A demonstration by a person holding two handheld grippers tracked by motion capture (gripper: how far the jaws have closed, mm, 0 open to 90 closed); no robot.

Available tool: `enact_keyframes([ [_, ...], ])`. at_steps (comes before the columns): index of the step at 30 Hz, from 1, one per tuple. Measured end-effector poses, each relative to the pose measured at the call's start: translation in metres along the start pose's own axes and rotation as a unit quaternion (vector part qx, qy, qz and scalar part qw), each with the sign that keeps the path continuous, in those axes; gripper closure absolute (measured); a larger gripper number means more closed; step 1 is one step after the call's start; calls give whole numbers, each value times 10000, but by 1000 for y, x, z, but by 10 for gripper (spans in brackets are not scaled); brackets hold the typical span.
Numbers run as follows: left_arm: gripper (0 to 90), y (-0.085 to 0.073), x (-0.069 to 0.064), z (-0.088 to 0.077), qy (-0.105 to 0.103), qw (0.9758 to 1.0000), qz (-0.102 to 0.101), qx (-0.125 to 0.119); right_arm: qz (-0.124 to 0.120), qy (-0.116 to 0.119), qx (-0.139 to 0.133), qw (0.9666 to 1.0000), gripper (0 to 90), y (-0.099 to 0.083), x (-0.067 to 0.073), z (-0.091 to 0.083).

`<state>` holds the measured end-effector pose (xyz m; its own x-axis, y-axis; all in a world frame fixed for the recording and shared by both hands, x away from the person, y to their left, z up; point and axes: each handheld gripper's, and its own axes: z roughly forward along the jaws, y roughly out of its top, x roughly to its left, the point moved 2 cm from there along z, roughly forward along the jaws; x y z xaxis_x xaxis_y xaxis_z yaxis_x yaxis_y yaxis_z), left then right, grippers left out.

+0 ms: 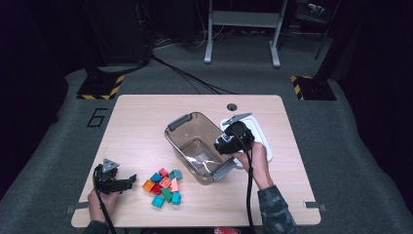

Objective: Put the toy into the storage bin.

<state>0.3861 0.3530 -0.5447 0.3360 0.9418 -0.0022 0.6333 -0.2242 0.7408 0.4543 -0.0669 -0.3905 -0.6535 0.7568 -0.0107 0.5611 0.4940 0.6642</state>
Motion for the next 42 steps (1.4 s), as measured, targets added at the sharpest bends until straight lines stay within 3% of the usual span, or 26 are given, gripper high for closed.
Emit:
enact_keyframes([
  [12,92,0,0,0,-3,10000,1,3,-221,87,303,9993,248,-13,15,7],
  [25,92,0,0,0,-2,10000,2,4,-321,175,506,9981,247,-19,16,8],
  [36,92,0,0,0,-3,10000,3,5,-231,174,415,9987,243,-20,17,5],
  [42,92,0,0,0,-3,10000,4,4,-223,160,281,9992,183,-19,16,-3],
])
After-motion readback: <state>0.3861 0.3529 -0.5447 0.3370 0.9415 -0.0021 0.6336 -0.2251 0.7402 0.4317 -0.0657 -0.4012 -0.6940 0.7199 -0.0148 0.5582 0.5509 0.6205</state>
